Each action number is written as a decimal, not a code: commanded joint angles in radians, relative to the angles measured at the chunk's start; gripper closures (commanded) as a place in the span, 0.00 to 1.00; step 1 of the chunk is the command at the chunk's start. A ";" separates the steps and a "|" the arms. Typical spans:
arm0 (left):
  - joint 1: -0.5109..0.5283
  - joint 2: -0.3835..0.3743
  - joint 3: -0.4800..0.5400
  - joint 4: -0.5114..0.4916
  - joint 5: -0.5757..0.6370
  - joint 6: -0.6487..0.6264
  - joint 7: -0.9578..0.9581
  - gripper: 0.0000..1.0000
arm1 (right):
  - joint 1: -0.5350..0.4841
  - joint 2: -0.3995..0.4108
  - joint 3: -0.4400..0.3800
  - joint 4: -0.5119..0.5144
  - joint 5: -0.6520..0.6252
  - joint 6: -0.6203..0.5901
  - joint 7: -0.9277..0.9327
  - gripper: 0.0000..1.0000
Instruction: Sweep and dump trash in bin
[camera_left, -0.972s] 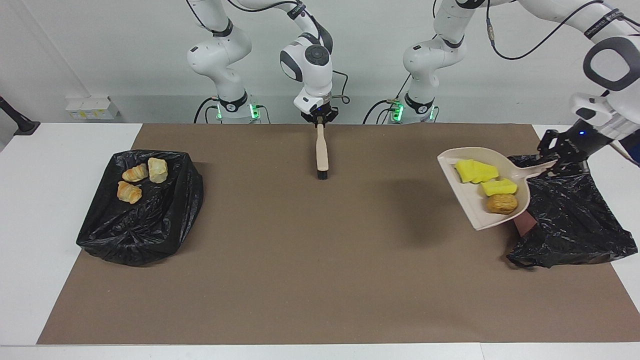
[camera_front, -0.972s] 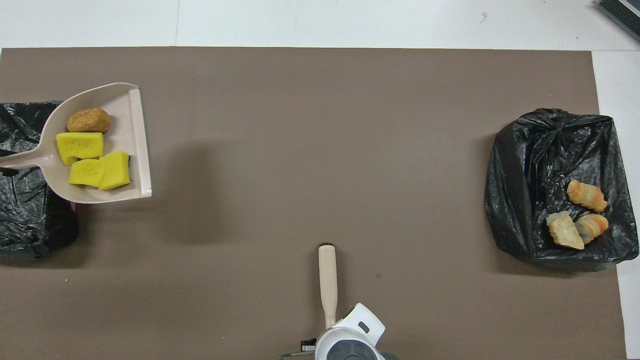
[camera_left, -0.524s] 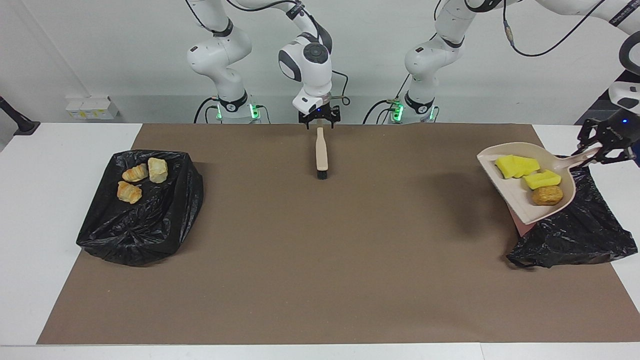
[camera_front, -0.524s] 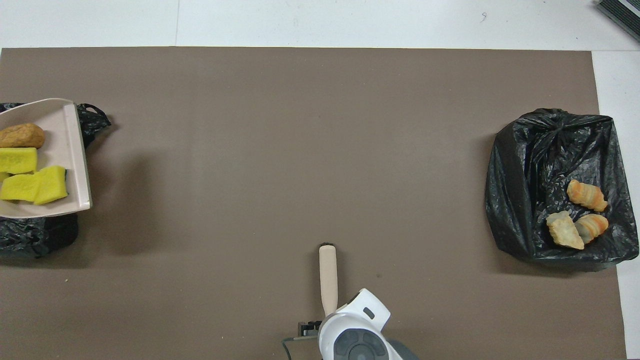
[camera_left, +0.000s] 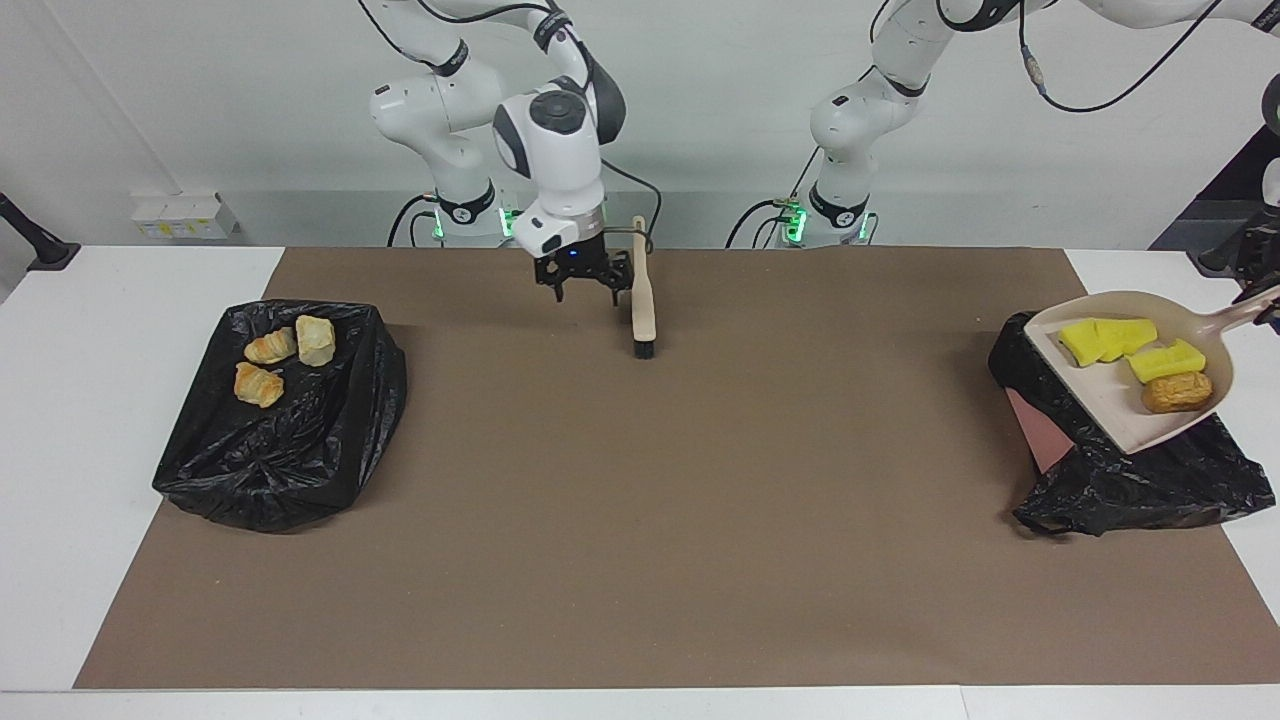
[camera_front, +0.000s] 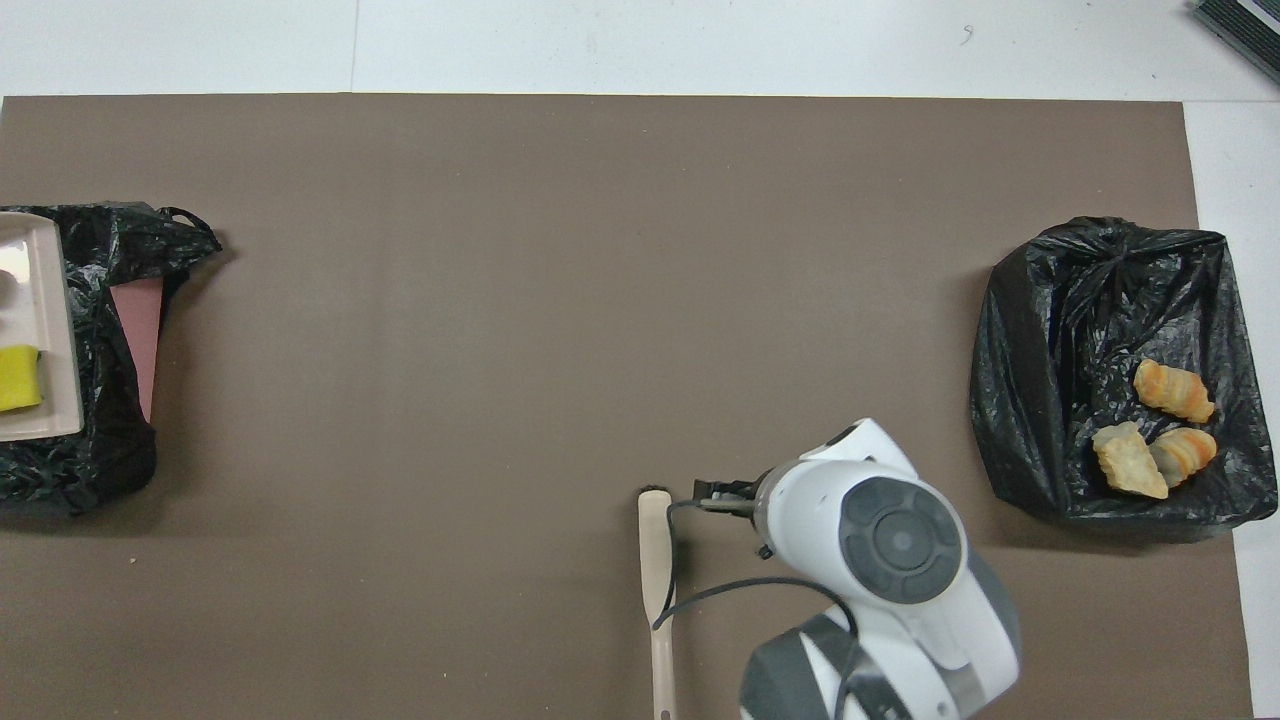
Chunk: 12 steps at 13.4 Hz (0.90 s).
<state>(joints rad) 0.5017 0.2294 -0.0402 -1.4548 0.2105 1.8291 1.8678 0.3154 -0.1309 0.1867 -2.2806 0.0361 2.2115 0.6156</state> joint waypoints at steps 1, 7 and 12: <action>-0.014 0.014 -0.001 0.010 0.127 0.076 0.018 1.00 | -0.094 0.050 0.013 0.114 -0.083 -0.070 -0.092 0.00; -0.095 -0.039 -0.001 -0.105 0.424 0.119 -0.094 1.00 | -0.254 0.050 -0.036 0.307 -0.105 -0.208 -0.304 0.00; -0.127 -0.051 -0.003 -0.110 0.706 0.128 -0.147 1.00 | -0.242 0.039 -0.176 0.504 -0.096 -0.435 -0.411 0.00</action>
<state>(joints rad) 0.4015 0.2171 -0.0535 -1.5233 0.8180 1.9340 1.7599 0.0710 -0.0998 0.0277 -1.8484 -0.0494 1.8565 0.2438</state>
